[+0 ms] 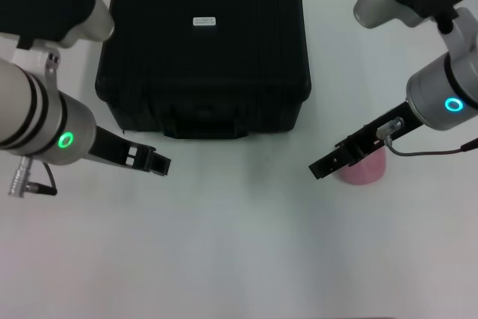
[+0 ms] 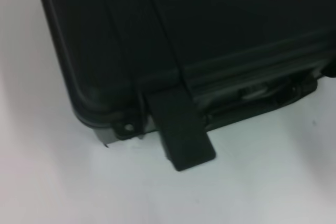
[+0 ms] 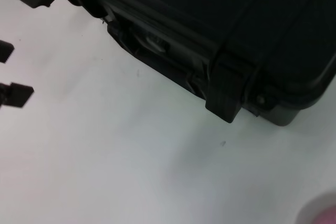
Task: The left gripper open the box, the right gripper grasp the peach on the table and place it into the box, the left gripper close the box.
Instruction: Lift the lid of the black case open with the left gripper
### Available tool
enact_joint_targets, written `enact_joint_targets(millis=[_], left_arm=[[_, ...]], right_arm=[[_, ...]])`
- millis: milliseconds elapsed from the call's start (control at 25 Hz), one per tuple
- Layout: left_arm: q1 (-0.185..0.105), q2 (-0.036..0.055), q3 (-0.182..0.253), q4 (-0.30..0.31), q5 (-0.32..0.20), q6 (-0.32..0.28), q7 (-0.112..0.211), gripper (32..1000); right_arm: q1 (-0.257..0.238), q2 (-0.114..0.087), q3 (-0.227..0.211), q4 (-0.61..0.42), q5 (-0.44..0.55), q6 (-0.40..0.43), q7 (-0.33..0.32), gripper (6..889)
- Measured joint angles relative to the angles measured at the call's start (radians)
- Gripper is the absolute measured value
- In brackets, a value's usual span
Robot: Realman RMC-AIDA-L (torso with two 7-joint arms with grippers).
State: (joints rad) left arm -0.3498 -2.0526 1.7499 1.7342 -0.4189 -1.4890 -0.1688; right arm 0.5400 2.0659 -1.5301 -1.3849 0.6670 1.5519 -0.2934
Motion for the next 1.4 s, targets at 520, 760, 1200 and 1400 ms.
enact_joint_targets(millis=[520,760,1200,1400], left_arm=[[-0.061,0.0016,-0.119,0.02,0.021,-0.057,0.005,766],[-0.112,0.0014,-0.154,-0.005,0.052,-0.06,0.006,766],[-0.182,-0.0011,-0.168,-0.069,0.048,-0.035,0.015,765],[-0.203,-0.0002,-0.19,-0.119,0.058,-0.029,0.016,765]], right_arm=[[0.003,-0.003,0.015,0.002,-0.004,-0.005,-0.011,852],[0.013,-0.003,0.016,0.011,-0.005,-0.004,-0.012,851],[0.024,-0.003,0.016,0.022,-0.006,-0.006,-0.015,851],[0.026,-0.003,0.016,0.027,-0.006,-0.006,-0.016,851]])
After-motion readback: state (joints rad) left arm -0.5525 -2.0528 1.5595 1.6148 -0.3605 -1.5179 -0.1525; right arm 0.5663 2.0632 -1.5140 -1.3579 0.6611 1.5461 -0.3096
